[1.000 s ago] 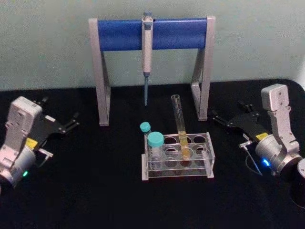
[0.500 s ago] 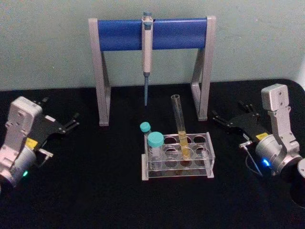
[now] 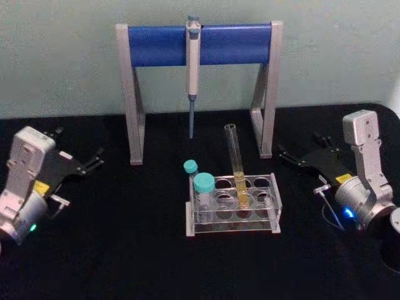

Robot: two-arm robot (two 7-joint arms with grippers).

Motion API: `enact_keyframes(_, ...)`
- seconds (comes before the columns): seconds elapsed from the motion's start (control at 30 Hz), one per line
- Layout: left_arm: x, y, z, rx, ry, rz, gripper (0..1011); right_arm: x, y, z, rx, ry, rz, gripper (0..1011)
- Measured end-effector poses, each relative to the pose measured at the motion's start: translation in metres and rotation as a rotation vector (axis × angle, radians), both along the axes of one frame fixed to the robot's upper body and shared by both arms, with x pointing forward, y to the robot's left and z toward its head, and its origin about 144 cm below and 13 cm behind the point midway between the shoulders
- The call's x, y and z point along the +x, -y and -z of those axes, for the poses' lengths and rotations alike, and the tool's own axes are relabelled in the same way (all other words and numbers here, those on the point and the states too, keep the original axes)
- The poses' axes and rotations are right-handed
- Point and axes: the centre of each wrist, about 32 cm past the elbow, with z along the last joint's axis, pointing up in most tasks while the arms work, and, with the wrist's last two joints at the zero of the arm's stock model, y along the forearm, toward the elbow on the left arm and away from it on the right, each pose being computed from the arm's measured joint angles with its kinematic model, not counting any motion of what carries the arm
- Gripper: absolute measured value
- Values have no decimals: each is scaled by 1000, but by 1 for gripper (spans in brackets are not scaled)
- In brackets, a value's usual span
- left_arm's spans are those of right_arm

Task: Pick up the test tube from the test tube rack, shake it, then place it back into the test tube rack.

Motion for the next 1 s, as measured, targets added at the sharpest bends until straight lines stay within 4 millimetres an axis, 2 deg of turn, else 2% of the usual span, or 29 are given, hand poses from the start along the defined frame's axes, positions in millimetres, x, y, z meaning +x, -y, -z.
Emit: enact_keyframes(1.0, 0, 0, 0, 0, 0, 0, 1002, 0, 0, 0, 0, 0, 0, 1000)
